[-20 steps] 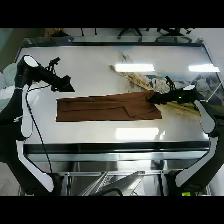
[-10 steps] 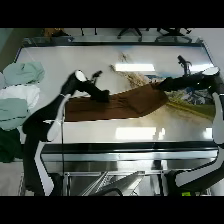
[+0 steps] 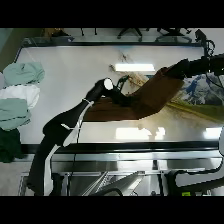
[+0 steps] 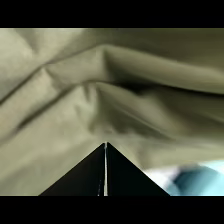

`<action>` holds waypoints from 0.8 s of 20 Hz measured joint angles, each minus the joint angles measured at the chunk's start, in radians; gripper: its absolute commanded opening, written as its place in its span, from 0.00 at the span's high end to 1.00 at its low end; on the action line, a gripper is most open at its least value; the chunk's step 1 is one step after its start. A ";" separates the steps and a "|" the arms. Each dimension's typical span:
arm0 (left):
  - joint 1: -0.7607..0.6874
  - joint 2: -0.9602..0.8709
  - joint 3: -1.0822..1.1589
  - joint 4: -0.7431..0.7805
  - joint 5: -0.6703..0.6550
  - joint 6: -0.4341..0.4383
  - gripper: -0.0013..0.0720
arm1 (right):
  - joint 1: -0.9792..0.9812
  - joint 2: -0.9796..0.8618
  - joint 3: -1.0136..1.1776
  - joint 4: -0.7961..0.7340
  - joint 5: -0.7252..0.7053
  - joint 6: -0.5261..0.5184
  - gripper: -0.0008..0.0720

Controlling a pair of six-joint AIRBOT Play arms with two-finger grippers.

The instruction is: Fold the shirts.

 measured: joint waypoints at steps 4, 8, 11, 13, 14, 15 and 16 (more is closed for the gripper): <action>0.173 0.204 0.007 -0.050 -0.134 0.052 0.97 | 0.142 -0.005 0.005 0.004 -0.077 0.027 0.95; 0.389 0.425 0.018 -0.144 -0.214 0.072 0.97 | 0.399 -0.076 -0.011 -0.001 -0.262 0.053 0.95; 0.525 0.571 -0.031 -0.199 -0.240 0.101 0.97 | 0.647 -0.196 -0.020 0.000 -0.462 0.066 0.51; 0.586 0.653 -0.090 -0.219 -0.248 0.122 0.97 | 0.816 -0.292 -0.023 0.015 -0.636 0.005 0.19; 0.607 0.691 -0.127 -0.227 -0.251 0.135 0.97 | 0.879 -0.328 -0.024 0.019 -0.704 -0.031 0.19; 0.621 0.723 -0.162 -0.231 -0.251 0.147 0.97 | 0.924 -0.355 -0.024 0.012 -0.761 -0.059 0.19; 0.632 0.753 -0.201 -0.235 -0.251 0.159 0.97 | 0.944 -0.367 -0.024 -0.007 -0.803 -0.066 0.19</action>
